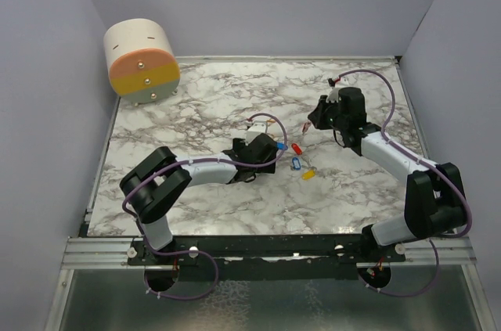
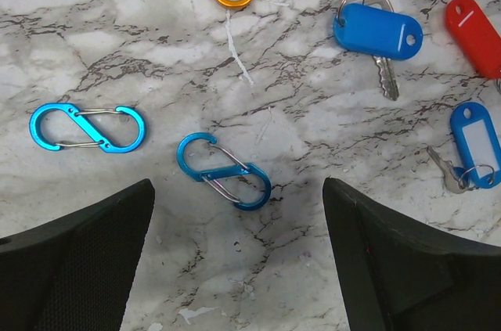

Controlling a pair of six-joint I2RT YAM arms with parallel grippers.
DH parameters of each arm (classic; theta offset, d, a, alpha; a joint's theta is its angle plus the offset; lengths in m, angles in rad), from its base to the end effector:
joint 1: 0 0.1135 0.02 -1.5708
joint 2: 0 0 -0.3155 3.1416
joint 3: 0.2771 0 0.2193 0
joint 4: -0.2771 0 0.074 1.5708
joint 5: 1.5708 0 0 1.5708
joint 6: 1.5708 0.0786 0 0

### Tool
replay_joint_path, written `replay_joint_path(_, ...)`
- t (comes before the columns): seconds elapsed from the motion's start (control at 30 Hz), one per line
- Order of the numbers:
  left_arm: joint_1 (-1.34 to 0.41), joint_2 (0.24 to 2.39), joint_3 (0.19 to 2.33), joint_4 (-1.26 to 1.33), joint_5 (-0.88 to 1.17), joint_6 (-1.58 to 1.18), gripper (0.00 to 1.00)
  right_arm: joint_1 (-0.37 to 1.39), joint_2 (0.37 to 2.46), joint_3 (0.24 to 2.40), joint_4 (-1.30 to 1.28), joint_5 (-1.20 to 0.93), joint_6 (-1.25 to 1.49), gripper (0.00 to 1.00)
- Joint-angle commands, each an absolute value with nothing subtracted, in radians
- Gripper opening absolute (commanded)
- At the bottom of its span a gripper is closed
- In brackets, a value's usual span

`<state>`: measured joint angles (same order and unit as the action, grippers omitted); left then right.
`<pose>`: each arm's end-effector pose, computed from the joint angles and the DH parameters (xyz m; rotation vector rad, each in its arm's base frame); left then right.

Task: Put the keys on the keyring

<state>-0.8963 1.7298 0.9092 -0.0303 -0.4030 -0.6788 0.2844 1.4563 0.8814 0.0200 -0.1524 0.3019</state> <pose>0.2452 -0.2573 0.2016 0.0753 2.3514 -0.2875 0.3062 0.1019 0.2827 -0.0728 2.1596 0.5051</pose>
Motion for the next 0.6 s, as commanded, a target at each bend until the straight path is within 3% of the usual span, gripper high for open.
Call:
replay_joint_path(0.0, -0.908, 1.785, 0.936, -0.042, -0.351, -0.685, 0.9, 0.285, 1.428, 0.871, 0.027, -0.163, 0.3, 0.01)
replay_joint_path(0.57, -0.941, 1.816, 0.925, -0.078, -0.421, -0.705, 0.84, 0.285, 1.42, 0.864, 0.03, -0.164, 0.302, 0.01)
